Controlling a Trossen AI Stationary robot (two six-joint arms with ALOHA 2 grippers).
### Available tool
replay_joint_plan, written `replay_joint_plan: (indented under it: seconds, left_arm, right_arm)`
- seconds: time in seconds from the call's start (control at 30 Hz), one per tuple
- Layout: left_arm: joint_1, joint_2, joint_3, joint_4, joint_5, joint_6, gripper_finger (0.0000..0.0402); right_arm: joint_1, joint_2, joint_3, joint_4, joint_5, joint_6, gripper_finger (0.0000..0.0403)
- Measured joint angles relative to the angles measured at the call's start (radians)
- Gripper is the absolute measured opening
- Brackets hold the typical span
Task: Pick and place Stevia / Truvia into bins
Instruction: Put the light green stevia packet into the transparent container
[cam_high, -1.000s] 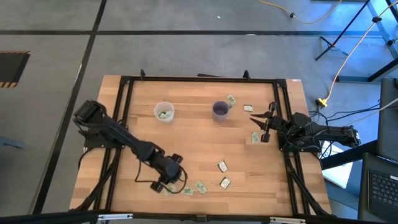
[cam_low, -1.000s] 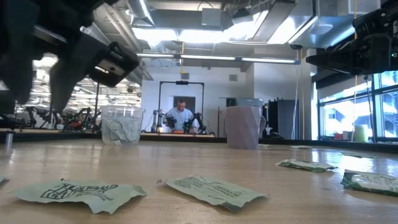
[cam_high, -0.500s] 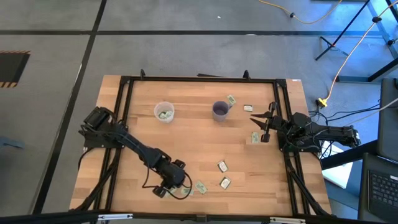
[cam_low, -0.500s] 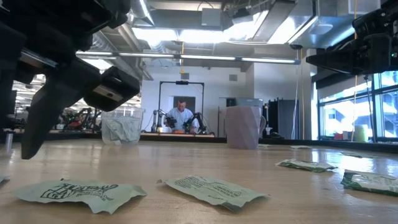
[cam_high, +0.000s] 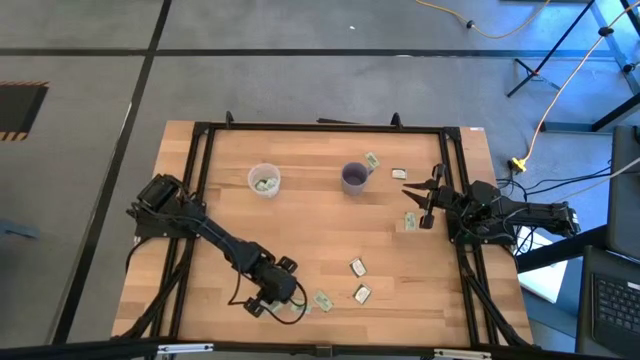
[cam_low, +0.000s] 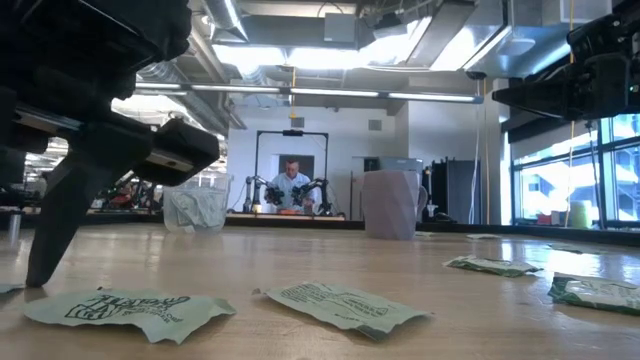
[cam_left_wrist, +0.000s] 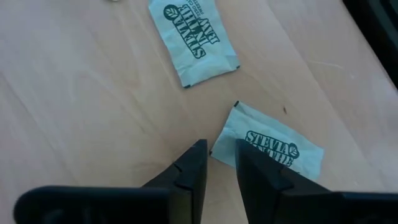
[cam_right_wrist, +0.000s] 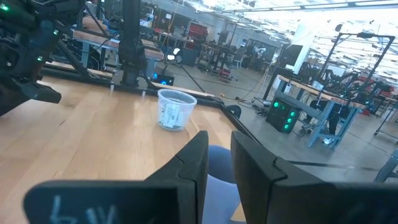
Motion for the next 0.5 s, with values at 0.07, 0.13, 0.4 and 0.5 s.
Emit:
replay_joint_plan:
  seconds: [0.07, 0.13, 0.4, 0.5]
  left_arm:
    - [0.0, 0.001, 0.0, 0.004, -0.006, -0.003, 0.0071]
    - [0.0, 0.002, -0.001, 0.008, -0.008, -0.008, 0.0064]
    - [0.024, 0.004, -0.002, 0.009, -0.002, -0.06, 0.0035]
    - [0.033, 0.004, -0.002, 0.011, 0.003, -0.061, 0.0021]
  right_arm:
    - [0.0, 0.0, 0.0, 0.0, 0.0, 0.0, 0.0075]
    - [0.0, 0.0, 0.0, 0.0, 0.0, 0.0, 0.0075]
    - [0.0, 0.0, 0.0, 0.0, 0.0, 0.0, 0.0075]
    - [0.0, 0.0, 0.0, 0.0, 0.0, 0.0, 0.0075]
